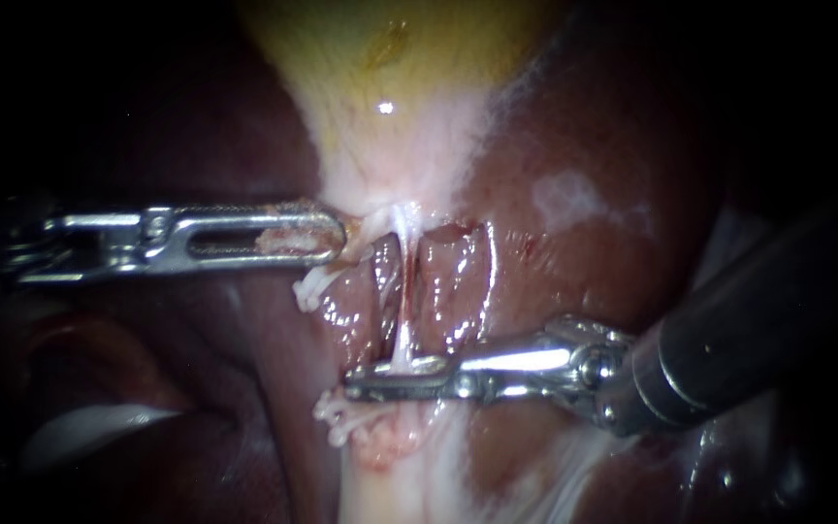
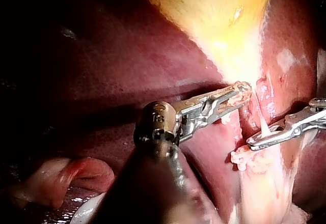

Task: Going back first clip right tube

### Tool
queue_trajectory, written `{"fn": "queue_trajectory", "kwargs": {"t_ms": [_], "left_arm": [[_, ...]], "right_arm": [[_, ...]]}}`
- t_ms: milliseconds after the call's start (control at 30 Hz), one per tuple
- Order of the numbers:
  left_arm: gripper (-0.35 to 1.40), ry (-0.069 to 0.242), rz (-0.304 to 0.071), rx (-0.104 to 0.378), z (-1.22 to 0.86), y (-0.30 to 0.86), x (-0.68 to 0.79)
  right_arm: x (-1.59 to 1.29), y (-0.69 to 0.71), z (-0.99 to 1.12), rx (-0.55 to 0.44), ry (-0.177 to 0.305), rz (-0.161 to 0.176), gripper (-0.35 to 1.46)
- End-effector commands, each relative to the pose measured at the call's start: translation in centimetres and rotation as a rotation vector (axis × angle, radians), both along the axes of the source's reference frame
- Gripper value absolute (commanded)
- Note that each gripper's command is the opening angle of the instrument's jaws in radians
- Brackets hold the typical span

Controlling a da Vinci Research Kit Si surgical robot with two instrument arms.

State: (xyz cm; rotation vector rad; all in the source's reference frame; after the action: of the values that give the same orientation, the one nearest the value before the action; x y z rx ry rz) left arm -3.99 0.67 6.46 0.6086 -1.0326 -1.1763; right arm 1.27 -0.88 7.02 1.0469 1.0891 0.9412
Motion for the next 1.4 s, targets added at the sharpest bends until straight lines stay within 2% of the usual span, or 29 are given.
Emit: {"fn": "queue_trajectory", "kwargs": {"t_ms": [33, 133, 167, 233, 267, 300, 333, 433, 667, 933, 1067, 1267, 1400], "left_arm": [[-0.35, 0.001, 0.0, -0.001, 0.0, 0.0, 0.0], [-0.35, 0.001, -0.001, -0.001, 0.0, 0.0, 0.0], [-0.35, 0.001, -0.001, -0.001, 0.0, 0.0, 0.0], [-0.35, 0.001, -0.001, -0.001, 0.01, -0.01, 0.0], [-0.35, 0.001, -0.001, -0.001, 0.01, -0.01, 0.0], [-0.35, 0.001, -0.001, -0.001, 0.01, -0.01, 0.0], [-0.35, 0.001, -0.001, -0.001, 0.01, -0.01, 0.0], [-0.35, 0.001, -0.001, -0.001, 0.01, -0.01, 0.0], [-0.35, 0.001, 0.0, -0.001, 0.01, -0.01, 0.01], [-0.35, 0.001, 0.0, -0.001, 0.01, -0.02, 0.01], [-0.35, 0.001, 0.0, -0.001, 0.01, -0.02, 0.01], [-0.35, 0.0, 0.001, -0.001, 0.0, -0.02, 0.03], [-0.35, 0.0, 0.001, -0.001, 0.0, -0.02, 0.04]], "right_arm": [[0.0, 0.0, 0.0, 0.0, 0.0, 0.0, -0.35], [0.0, 0.0, -0.01, 0.0, 0.0, 0.004, -0.35], [0.0, 0.0, -0.01, 0.001, 0.012, 0.009, -0.25], [0.01, 0.0, -0.02, -0.067, 0.038, 0.009, 0.09], [0.03, 0.0, -0.02, -0.113, 0.052, 0.008, 0.33], [0.04, 0.0, -0.01, -0.136, 0.058, 0.007, 0.43], [0.05, 0.0, -0.01, -0.165, 0.062, 0.003, 0.46], [0.06, 0.01, -0.01, -0.228, 0.074, -0.008, 0.49], [0.04, 0.06, 0.04, -0.348, 0.075, -0.01, 0.5], [-0.18, 0.13, 0.12, -0.454, 0.061, -0.004, 0.5], [-0.32, 0.14, 0.12, -0.499, 0.066, -0.013, 0.5], [-0.62, 0.23, -0.04, -0.631, 0.1, -0.049, 0.5], [-0.92, 0.4, -0.26, -0.718, 0.114, -0.066, 0.5]]}}
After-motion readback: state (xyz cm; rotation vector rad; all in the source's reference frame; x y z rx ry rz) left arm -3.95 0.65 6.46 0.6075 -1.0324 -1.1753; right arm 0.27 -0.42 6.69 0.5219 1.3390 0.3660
